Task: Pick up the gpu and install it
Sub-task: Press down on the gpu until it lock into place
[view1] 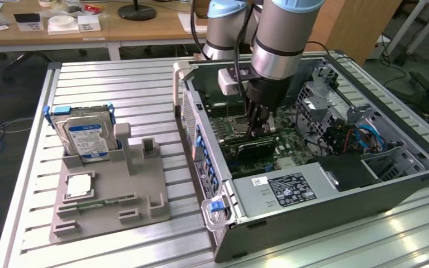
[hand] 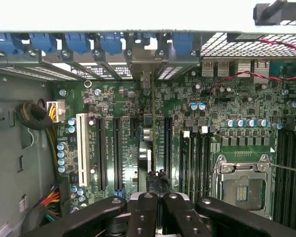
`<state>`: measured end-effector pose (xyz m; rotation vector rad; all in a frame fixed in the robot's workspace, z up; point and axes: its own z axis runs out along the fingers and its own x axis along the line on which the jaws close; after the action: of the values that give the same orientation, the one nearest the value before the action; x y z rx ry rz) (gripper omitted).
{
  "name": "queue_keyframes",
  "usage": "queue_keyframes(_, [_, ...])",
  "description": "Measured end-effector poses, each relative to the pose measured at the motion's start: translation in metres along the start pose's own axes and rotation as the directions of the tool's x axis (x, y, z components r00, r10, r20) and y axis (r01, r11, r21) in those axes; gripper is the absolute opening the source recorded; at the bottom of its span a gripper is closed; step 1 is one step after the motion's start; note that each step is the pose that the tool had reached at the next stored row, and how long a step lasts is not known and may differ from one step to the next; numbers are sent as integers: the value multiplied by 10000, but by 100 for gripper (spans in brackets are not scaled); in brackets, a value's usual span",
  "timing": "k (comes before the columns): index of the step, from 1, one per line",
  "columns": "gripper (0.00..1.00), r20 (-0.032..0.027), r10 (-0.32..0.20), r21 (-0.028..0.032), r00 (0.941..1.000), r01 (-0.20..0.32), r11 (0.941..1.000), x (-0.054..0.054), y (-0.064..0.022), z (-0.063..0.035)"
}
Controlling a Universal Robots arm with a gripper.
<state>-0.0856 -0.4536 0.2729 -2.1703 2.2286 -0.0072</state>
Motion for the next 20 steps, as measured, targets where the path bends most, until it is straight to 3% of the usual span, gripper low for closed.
queue_keyframes(20, [11,-7,315,7,9995,-315,9995,-6,6,40])
